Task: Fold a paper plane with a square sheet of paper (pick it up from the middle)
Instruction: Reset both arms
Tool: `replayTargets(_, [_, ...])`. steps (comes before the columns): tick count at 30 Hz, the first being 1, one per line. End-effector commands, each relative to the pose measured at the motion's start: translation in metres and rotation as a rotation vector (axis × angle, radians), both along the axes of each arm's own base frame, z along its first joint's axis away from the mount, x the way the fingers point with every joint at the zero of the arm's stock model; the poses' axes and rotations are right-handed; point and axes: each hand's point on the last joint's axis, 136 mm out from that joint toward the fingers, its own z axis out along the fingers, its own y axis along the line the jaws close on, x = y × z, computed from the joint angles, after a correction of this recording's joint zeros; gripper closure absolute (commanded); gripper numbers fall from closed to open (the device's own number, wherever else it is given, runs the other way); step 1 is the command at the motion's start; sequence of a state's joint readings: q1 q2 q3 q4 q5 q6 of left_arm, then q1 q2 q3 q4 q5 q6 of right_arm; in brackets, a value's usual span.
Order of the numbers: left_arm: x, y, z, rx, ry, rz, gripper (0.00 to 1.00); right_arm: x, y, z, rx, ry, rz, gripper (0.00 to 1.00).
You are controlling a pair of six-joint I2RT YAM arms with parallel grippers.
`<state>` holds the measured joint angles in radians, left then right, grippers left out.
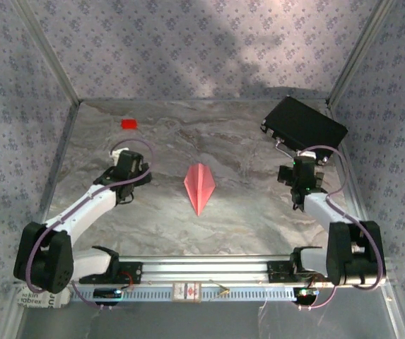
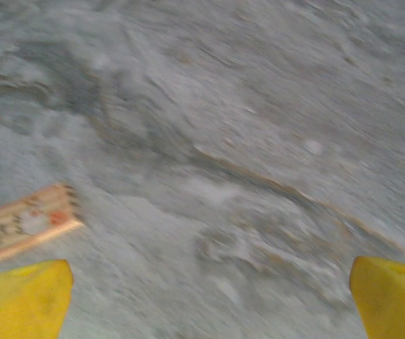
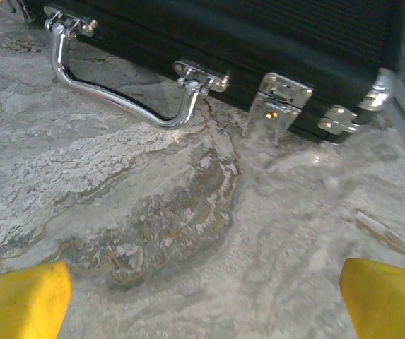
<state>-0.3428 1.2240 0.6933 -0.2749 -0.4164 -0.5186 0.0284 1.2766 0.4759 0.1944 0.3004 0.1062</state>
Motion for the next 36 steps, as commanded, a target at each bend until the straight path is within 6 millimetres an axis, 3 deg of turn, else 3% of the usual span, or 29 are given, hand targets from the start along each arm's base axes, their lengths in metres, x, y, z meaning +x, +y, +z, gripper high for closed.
replayTargets(1, [0.014,0.021,0.014,0.090,-0.101,0.024,0.00,0.029,0.008,0.022,-0.048,-0.167,0.105,0.01])
replayTargets(5, [0.026,0.033,0.015,0.027,-0.139,0.046,0.00,0.045,0.015,0.024,0.012,-0.232,0.181,0.02])
replayTargets(8, [0.033,0.042,0.040,0.105,-0.170,0.044,0.00,0.048,0.025,0.007,0.047,-0.234,0.259,0.05])
replayTargets(10, [0.040,0.047,0.044,0.145,-0.199,0.024,0.00,0.045,0.031,0.001,0.030,-0.263,0.284,0.08])
replayTargets(13, [0.049,0.045,0.026,0.179,-0.182,-0.043,0.00,0.048,0.025,0.000,0.016,-0.242,0.240,0.01])
replayTargets(18, [0.058,0.056,0.012,0.313,-0.173,-0.060,0.00,0.046,0.020,0.000,0.002,-0.237,0.207,0.01])
replayTargets(21, [0.065,0.048,-0.008,0.330,-0.207,-0.143,0.00,0.047,0.020,0.000,0.008,-0.237,0.210,0.01])
replayTargets(23, [0.073,0.042,-0.012,0.320,-0.192,-0.192,0.00,0.047,0.020,0.000,0.009,-0.237,0.211,0.01])
replayTargets(26, [0.084,0.037,-0.006,0.297,-0.308,-0.227,0.00,0.047,0.020,0.001,0.013,-0.238,0.213,0.01])
replayTargets(28, [0.084,0.053,-0.011,0.240,-0.301,-0.171,0.00,0.047,0.020,0.001,0.013,-0.239,0.212,0.01])
replayTargets(31, [0.076,0.060,-0.018,0.126,-0.374,-0.186,0.00,0.047,0.020,0.000,0.013,-0.238,0.212,0.01])
replayTargets(36, [0.073,0.071,-0.018,0.141,-0.423,-0.126,0.00,0.047,0.020,0.000,0.016,-0.237,0.215,0.01])
